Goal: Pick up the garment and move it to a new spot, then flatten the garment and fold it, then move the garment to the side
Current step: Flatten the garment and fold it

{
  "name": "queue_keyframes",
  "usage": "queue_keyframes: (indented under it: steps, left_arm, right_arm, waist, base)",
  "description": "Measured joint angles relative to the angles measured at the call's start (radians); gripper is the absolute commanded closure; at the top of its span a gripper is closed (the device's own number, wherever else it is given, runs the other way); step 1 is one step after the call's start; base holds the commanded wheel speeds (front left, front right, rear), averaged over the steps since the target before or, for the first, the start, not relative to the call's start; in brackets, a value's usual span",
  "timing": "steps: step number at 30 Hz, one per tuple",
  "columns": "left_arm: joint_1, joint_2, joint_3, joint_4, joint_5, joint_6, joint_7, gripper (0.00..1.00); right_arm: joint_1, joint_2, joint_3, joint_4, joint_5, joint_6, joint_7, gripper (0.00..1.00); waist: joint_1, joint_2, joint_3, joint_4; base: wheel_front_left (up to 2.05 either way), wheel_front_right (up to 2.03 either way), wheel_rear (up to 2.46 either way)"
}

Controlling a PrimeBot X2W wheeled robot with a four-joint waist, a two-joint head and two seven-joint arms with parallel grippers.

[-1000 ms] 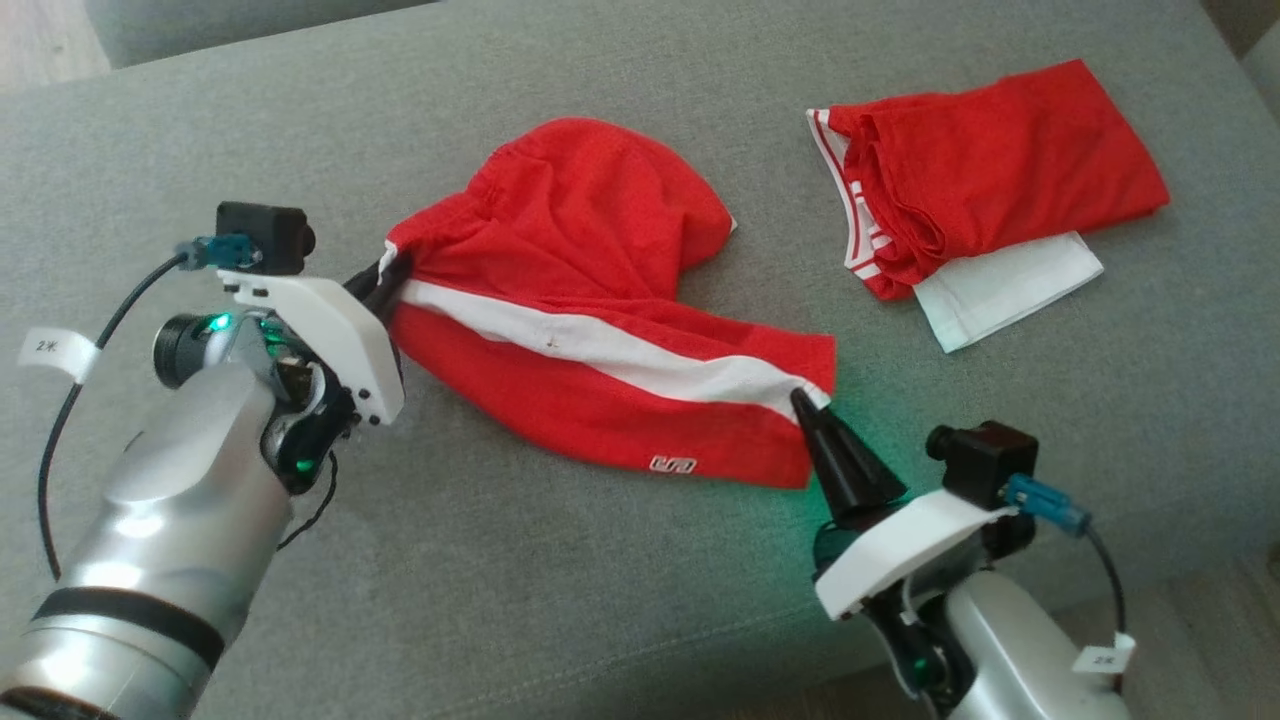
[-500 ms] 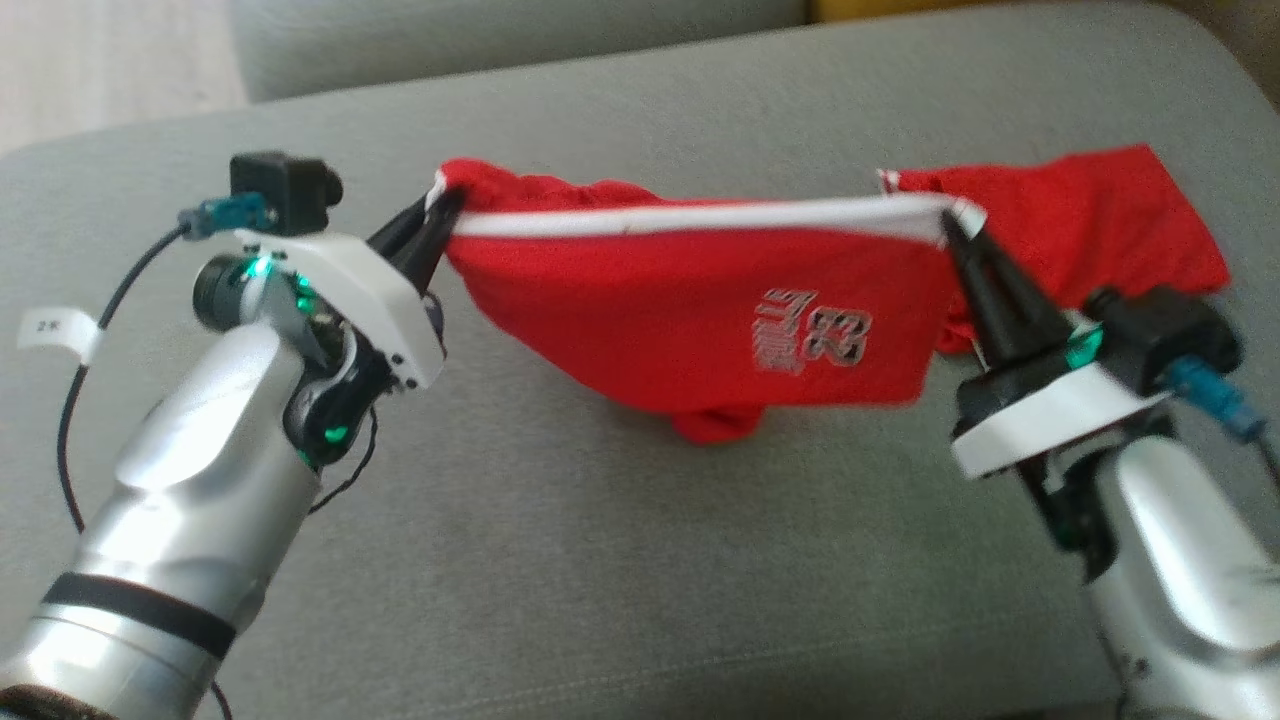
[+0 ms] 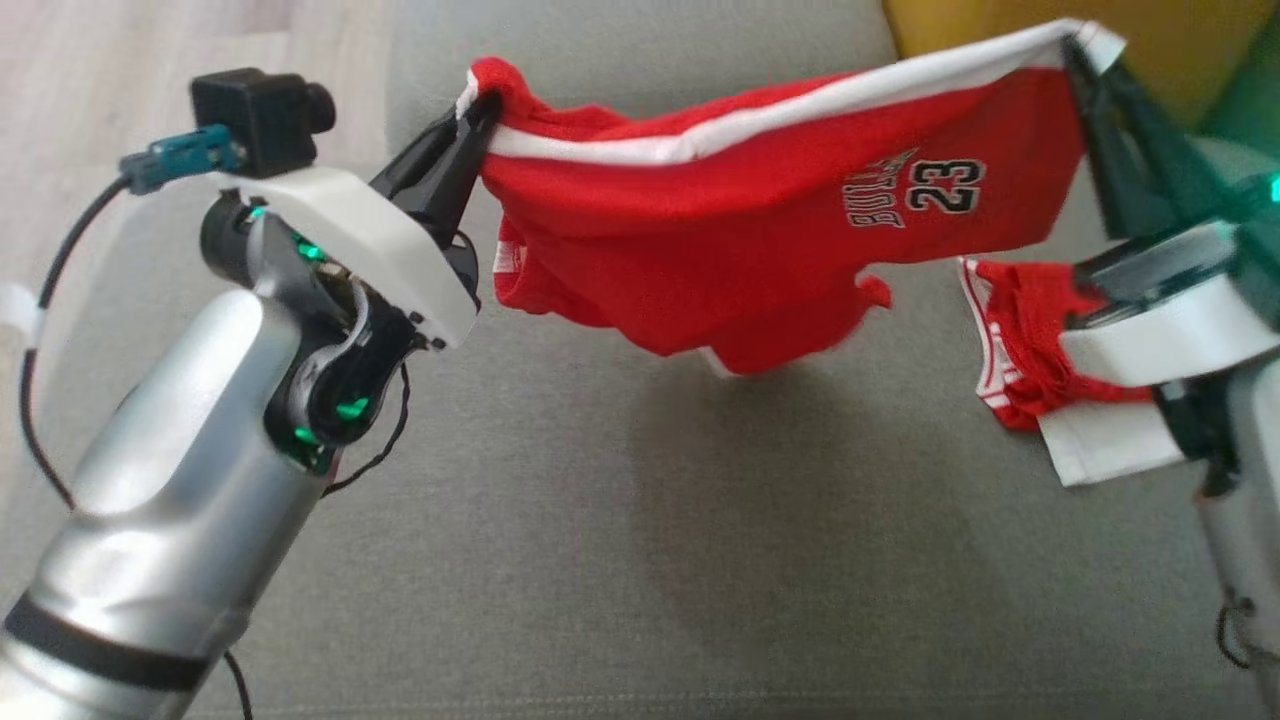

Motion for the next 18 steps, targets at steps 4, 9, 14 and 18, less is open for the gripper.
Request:
queue_keyframes:
  steps: [4,9,14,18]
  left_arm:
    - [0.023,0.024,0.014,-0.125,-0.007,0.058,0.041,1.0]
    - [0.03,0.056,0.018,-0.209,-0.017,0.104,0.105,1.0]
    - [0.004,0.061,0.025,-0.159,-0.044,0.112,0.166,1.0]
    - [-0.099,0.064,0.043,-0.078,-0.043,0.105,0.186,1.0]
  right_arm:
    - [0.004,-0.002,-0.041,-0.074,-0.015,0.0,0.043,1.0]
    - [0.002,-0.016,-0.045,-0.101,-0.015,0.0,0.093,1.0]
    - [-0.097,-0.034,0.034,-0.017,0.027,0.0,0.129,1.0]
    - [-0.272,-0.051,0.088,0.078,0.061,0.0,0.131,1.0]
  waist:
    - [0.0,0.0,-0.017,0.023]
    - [0.0,0.0,-0.008,0.032]
    - [0.0,0.0,0.037,0.026]
    - [0.0,0.0,0.092,0.019]
  base:
    - [0.0,0.0,0.0]
    - [0.0,0.0,0.0]
    - [0.0,0.0,0.0]
    - [0.0,0.0,0.0]
